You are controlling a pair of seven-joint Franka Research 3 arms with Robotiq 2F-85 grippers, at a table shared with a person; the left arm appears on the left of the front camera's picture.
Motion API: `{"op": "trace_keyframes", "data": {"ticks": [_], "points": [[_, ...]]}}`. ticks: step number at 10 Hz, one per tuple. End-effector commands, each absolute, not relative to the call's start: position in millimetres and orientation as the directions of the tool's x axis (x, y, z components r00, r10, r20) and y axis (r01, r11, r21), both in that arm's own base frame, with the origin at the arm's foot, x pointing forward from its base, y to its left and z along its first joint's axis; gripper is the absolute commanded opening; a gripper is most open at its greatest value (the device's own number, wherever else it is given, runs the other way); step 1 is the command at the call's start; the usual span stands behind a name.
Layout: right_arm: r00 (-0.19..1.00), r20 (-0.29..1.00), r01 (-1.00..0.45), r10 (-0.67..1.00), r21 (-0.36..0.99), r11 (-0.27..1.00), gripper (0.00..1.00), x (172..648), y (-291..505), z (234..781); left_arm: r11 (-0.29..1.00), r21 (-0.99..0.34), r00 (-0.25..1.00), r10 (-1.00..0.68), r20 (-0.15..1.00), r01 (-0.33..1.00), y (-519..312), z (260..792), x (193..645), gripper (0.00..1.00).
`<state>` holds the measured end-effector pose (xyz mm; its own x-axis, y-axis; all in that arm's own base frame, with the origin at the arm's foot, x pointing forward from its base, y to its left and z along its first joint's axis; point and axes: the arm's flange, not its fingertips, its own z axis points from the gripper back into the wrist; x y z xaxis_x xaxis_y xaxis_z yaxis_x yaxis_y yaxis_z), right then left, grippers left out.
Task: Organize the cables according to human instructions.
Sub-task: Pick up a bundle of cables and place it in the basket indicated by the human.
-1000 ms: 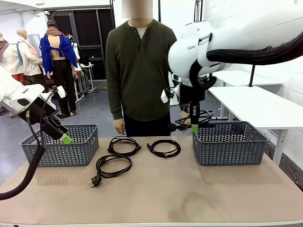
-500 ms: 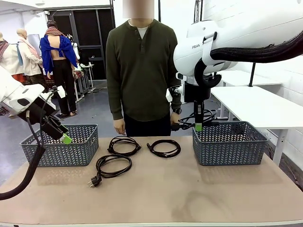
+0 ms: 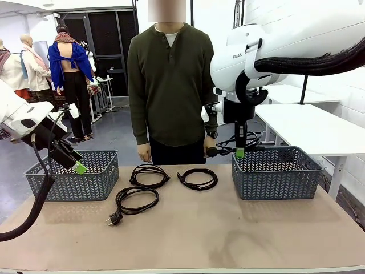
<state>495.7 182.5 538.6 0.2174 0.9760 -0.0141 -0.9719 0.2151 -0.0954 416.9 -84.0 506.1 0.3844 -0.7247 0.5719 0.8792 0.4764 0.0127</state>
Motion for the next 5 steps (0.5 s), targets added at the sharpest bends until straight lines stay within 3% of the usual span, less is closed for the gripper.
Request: {"op": "trace_keyframes", "data": {"ticks": [1,5], "points": [[0.242,-0.011,-0.961,0.97,-0.142,0.238,0.0,507,153,527,0.461,0.009,0.368,-0.721,0.587,0.888,-81,505,419,1.0],[0.19,-0.046,-0.968,0.981,-0.177,0.179,0.0,532,81,498,0.461,0.009,0.368,-0.721,0.587,0.888,-81,505,419,1.0]]}}
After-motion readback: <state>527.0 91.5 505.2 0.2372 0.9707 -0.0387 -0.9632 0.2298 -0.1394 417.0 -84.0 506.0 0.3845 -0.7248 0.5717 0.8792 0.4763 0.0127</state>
